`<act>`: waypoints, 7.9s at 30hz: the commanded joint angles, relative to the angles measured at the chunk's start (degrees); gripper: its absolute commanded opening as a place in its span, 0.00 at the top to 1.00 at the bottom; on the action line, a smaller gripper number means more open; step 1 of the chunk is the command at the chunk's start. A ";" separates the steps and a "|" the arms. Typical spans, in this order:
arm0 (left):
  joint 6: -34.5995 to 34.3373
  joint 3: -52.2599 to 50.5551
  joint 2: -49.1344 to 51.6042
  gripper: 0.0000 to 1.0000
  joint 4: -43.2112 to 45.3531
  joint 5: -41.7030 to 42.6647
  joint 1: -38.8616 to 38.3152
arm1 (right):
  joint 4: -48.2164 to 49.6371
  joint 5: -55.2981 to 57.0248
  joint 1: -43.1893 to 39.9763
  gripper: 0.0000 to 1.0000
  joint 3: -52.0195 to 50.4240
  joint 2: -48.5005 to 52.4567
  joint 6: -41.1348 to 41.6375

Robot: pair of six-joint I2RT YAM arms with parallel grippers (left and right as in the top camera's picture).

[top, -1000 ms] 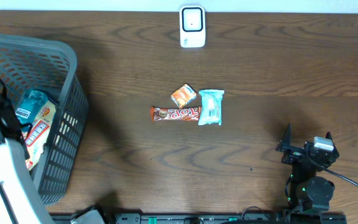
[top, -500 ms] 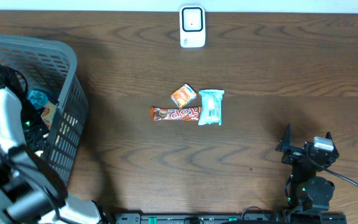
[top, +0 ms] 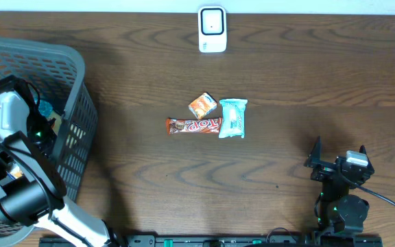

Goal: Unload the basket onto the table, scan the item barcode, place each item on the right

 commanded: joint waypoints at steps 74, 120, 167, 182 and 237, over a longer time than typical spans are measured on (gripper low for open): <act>6.16 -0.26 7.48 0.68 9.27 17.66 -4.11 | -0.04 -0.07 -0.13 0.01 -0.22 -0.24 -0.90; 12.76 -0.35 -48.43 0.93 10.49 0.46 -30.25 | -0.04 -0.07 -0.13 0.01 -0.22 -0.24 -0.90; 89.33 -0.35 11.58 0.90 65.59 5.33 -80.30 | -0.04 -0.07 -0.13 0.01 -0.22 -0.24 -0.90; 89.33 -0.35 5.18 0.26 64.02 8.92 -80.26 | -0.04 -0.07 -0.13 0.01 -0.22 -0.24 -0.90; 5.64 -0.35 -39.34 0.02 0.26 -17.59 -7.82 | -0.04 -0.07 -0.13 0.01 -0.22 -0.24 -0.87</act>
